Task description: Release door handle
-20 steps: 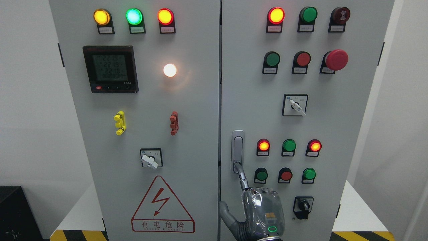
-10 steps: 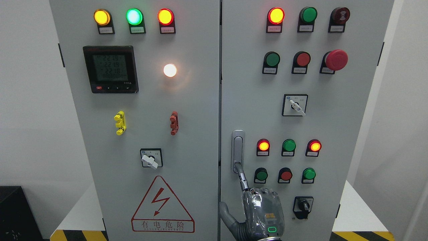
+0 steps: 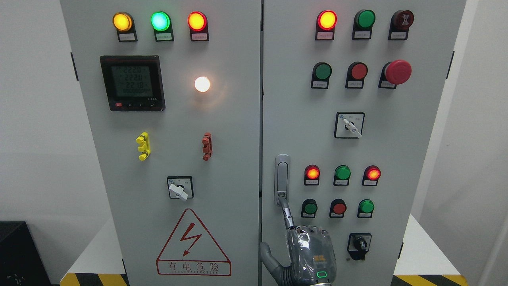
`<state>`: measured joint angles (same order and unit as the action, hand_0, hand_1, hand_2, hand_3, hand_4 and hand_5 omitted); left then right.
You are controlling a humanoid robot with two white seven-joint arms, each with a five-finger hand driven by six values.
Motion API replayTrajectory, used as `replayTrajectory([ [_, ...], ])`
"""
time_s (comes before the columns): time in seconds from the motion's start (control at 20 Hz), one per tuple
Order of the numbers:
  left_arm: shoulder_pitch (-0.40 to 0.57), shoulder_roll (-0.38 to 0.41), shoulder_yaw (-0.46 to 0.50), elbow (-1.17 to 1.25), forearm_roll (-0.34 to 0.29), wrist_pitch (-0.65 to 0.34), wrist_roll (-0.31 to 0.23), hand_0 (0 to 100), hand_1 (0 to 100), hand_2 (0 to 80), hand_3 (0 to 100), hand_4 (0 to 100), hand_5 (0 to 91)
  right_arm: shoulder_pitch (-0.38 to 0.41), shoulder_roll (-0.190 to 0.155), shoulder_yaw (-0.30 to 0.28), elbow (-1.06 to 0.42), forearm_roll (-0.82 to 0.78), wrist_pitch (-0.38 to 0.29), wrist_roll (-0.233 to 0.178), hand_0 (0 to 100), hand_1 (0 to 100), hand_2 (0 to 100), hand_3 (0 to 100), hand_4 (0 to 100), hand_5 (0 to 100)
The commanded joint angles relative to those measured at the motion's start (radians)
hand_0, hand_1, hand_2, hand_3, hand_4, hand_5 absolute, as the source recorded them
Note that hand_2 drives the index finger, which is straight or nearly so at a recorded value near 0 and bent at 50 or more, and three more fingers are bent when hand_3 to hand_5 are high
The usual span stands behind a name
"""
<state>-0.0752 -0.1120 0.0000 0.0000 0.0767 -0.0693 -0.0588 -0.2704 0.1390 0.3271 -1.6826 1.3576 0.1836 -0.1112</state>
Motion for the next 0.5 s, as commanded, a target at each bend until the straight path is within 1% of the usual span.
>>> replayTrajectory([
  [0.0,0.000,0.000,-0.021,-0.020,0.000,0.000,0.000,0,0,2.3,9,1,0.0,0.002,-0.001,0.000,0.015,0.000,0.002,0.002,34,35,5,100,100,99],
  [0.45,0.000,0.000,-0.021,-0.020,0.000,0.000,0.000,0,0,2.2,9,1,0.0,0.003,-0.001,0.000,0.011,0.000,0.000,0.001,34,35,5,100,100,99],
])
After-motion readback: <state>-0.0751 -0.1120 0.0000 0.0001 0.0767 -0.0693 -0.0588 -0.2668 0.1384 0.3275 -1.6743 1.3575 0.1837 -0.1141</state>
